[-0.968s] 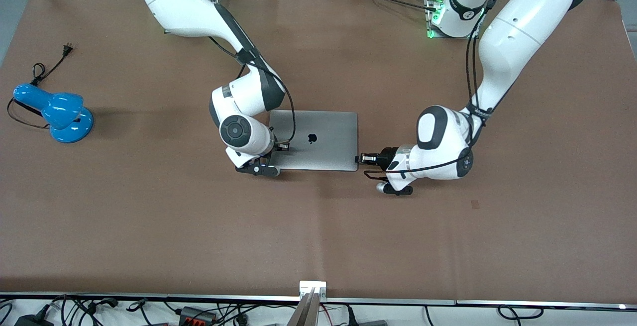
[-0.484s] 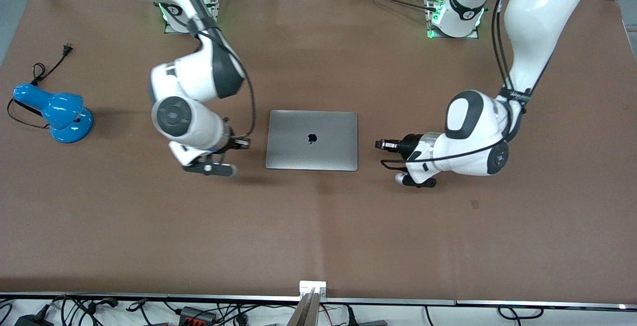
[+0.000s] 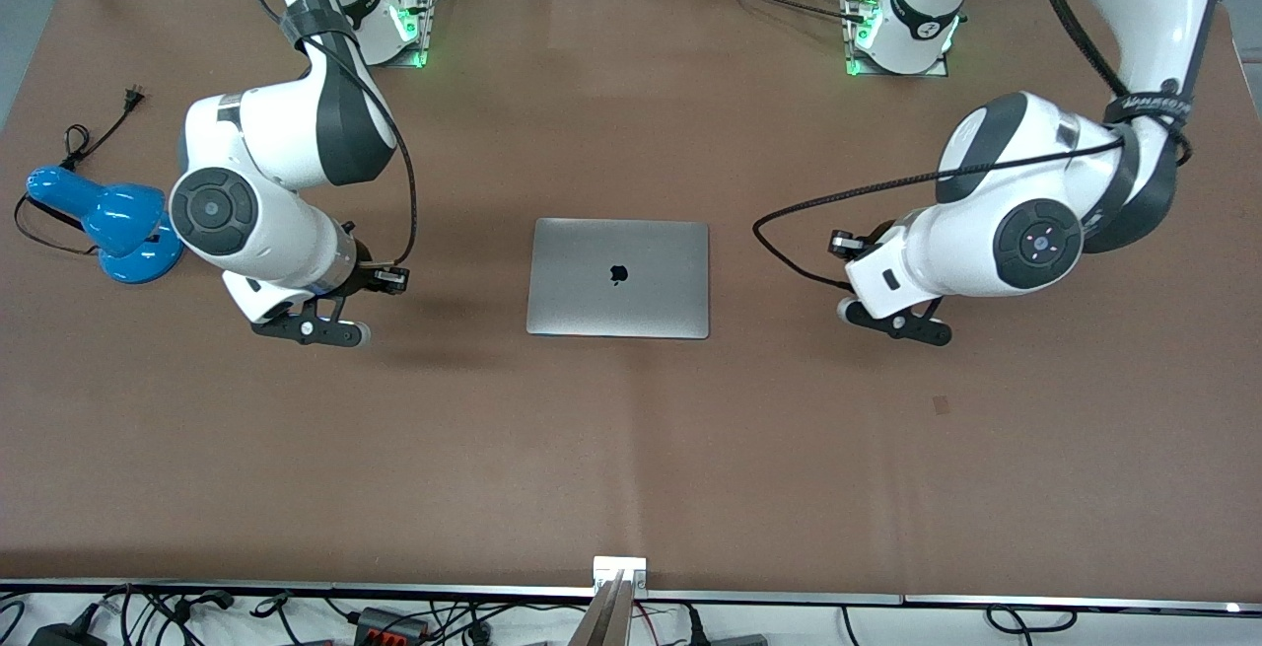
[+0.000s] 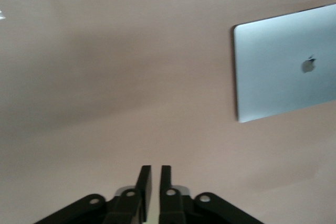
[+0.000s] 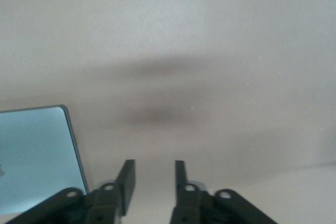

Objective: Close laptop with both arms from behind

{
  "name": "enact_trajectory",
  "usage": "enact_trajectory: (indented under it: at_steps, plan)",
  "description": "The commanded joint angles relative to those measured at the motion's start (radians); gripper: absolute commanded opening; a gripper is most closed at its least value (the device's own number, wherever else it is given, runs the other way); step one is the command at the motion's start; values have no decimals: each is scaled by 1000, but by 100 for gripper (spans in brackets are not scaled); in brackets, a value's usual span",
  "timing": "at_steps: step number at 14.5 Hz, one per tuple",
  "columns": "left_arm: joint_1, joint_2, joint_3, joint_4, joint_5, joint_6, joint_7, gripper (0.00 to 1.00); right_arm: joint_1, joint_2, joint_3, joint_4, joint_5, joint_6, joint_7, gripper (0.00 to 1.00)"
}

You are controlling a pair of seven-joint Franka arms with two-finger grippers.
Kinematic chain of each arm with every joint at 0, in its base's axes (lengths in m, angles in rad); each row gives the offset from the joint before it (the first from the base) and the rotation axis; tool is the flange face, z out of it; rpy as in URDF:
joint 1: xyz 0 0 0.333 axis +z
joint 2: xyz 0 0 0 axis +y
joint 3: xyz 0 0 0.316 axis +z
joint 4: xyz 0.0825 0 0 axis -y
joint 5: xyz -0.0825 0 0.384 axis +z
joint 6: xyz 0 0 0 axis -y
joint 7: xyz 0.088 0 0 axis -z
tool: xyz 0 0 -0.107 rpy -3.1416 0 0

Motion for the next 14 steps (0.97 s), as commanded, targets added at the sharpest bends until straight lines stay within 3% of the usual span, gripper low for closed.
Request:
enact_trajectory:
  at_steps: [1, 5, 10, 13, 14]
  plan:
    - [-2, -33, 12, 40, 39, -66, -15, 100, 5, -64, -60, 28, -13, -24, -19, 100]
    - [53, -133, 38, 43, 47, -189, -12, 100, -1, -62, -158, 192, -14, -205, -84, 100]
    - [128, -223, 43, 37, -38, -235, 5, 100, -22, -64, -319, 221, 41, -198, -303, 100]
    - [52, -254, 172, 31, -44, -213, 5, 100, -103, -66, -301, 241, 132, -192, -345, 100]
    - [13, -276, 232, 25, -42, -201, 5, 100, -172, -69, -228, 264, 132, -193, -349, 100]
